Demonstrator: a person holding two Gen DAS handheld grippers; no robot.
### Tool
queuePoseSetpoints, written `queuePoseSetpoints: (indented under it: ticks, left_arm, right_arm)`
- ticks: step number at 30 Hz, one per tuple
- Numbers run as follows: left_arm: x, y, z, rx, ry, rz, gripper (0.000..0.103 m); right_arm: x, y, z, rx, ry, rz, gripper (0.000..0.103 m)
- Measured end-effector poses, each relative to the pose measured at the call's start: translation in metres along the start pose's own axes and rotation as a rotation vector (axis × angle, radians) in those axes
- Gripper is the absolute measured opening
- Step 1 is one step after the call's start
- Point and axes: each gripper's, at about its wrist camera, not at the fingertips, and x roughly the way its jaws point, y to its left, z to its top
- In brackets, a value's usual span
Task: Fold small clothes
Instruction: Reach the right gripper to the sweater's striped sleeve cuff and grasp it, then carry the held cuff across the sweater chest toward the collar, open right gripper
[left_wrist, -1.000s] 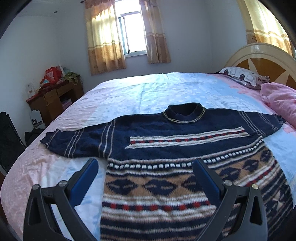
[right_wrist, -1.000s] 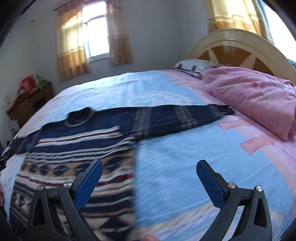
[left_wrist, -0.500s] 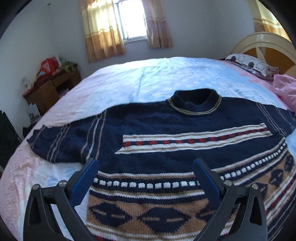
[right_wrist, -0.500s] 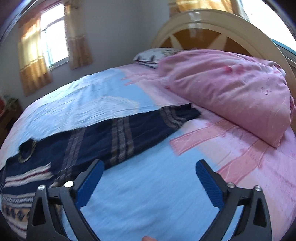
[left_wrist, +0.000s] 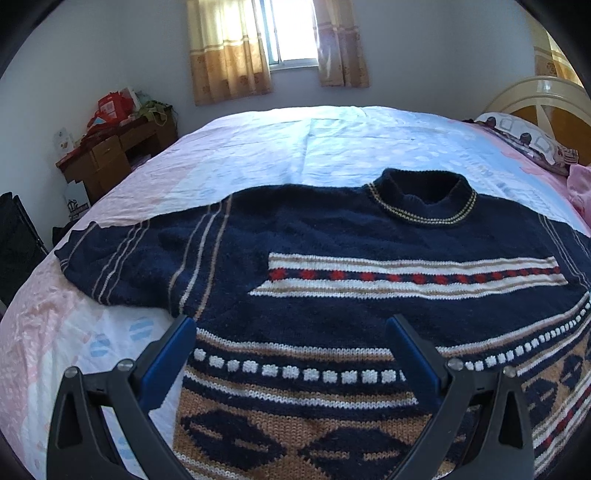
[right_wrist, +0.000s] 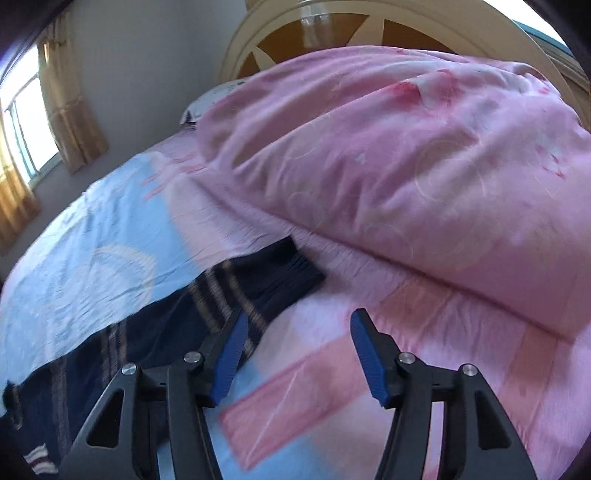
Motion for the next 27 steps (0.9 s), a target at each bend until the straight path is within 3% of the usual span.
queuePoseSetpoints:
  ticks: [9, 12, 14, 17, 23, 27]
  left_arm:
    - [0.005, -0.008, 0.000, 0.017, 0.016, 0.008, 0.103]
    - [0.007, -0.010, 0.001, 0.025, 0.023, 0.012, 0.103]
    - [0.008, -0.010, 0.001, 0.025, 0.028, 0.006, 0.103]
    - [0.010, -0.010, 0.000, 0.019, 0.043, -0.010, 0.103]
    - [0.005, -0.008, -0.001, 0.008, 0.030, -0.046, 0.103]
    - [0.002, -0.009, -0.002, 0.007, 0.030, -0.071, 0.103]
  right_arm:
    - [0.054, -0.011, 0.017, 0.111, 0.092, 0.014, 0.059]
    - [0.062, -0.001, 0.019, 0.072, 0.098, 0.006, 0.058]
    - [0.067, 0.007, 0.021, 0.032, 0.105, 0.002, 0.032]
    - [0.067, 0.019, 0.021, -0.015, 0.107, 0.004, 0.009]
    - [0.042, 0.043, 0.018, -0.119, 0.031, 0.003, 0.007]
    - [0.011, 0.083, 0.011, -0.232, -0.041, 0.042, 0.007]
